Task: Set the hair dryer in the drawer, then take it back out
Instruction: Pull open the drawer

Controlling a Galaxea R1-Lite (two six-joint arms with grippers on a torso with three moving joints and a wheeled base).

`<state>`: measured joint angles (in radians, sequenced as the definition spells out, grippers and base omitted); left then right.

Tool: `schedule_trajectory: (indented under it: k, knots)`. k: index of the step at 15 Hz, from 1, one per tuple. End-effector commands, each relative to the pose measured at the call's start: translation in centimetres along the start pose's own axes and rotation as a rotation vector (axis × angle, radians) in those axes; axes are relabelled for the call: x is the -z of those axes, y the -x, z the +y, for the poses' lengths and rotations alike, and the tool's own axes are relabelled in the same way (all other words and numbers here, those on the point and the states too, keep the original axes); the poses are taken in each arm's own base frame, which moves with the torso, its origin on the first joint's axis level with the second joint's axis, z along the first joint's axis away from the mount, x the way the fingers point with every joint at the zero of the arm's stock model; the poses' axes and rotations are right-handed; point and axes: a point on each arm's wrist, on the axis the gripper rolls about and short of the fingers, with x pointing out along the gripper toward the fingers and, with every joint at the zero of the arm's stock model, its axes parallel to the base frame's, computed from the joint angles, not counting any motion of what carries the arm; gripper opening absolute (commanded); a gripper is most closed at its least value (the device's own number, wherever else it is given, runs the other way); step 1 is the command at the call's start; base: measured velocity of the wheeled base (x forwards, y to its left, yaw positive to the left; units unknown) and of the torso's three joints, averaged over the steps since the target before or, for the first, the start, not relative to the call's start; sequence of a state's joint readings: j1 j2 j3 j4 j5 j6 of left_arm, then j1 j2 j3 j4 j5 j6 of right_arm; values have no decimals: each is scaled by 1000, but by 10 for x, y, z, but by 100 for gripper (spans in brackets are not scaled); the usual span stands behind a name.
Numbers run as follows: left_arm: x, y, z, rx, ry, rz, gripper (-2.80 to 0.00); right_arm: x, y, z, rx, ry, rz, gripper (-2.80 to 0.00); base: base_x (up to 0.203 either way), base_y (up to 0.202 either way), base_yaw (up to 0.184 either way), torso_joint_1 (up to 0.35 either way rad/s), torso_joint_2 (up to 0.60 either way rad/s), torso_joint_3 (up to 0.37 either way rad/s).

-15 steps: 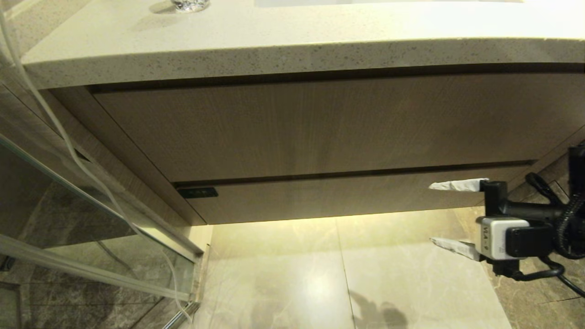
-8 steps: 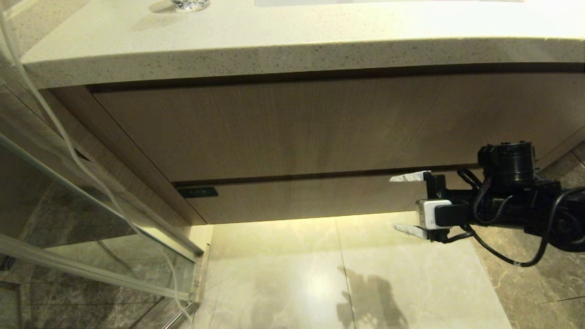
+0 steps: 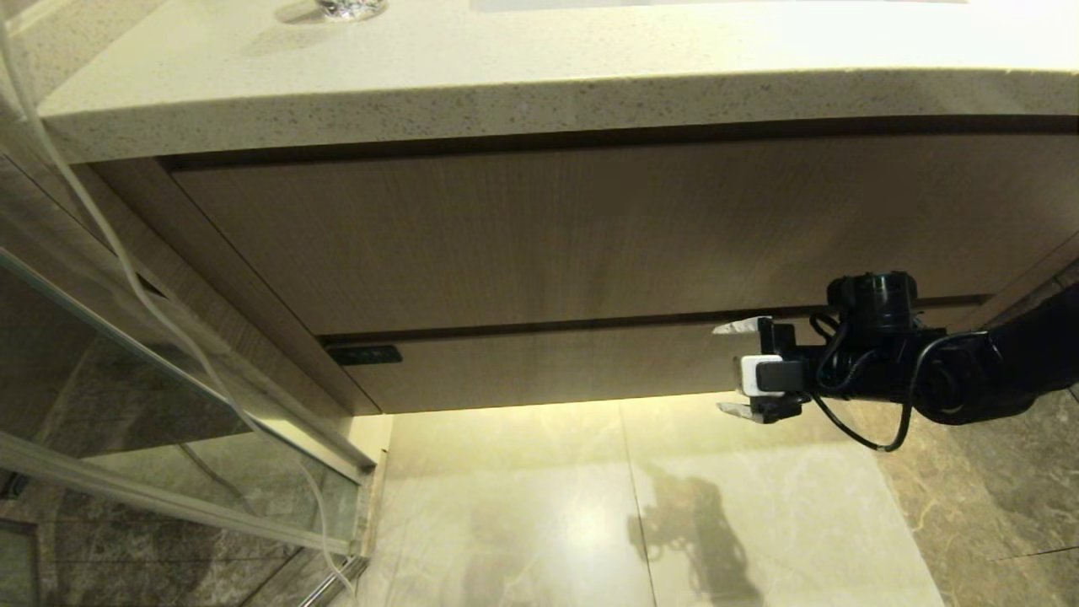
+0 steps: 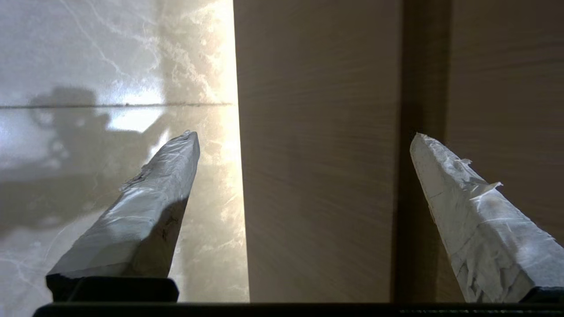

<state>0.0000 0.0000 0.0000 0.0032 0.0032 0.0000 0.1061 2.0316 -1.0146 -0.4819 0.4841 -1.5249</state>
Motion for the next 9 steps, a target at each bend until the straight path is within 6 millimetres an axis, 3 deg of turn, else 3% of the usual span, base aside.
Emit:
schedule_trajectory:
  k: [1, 9]
  knots:
    - [0, 0, 0, 0, 0, 0, -280, 6, -9, 3, -11, -3, 10, 0, 0, 0, 0, 0, 0, 0]
    - [0, 0, 0, 0, 0, 0, -280, 10, -13, -1, 34, 12, 12, 0, 0, 0, 0, 0, 0, 0]
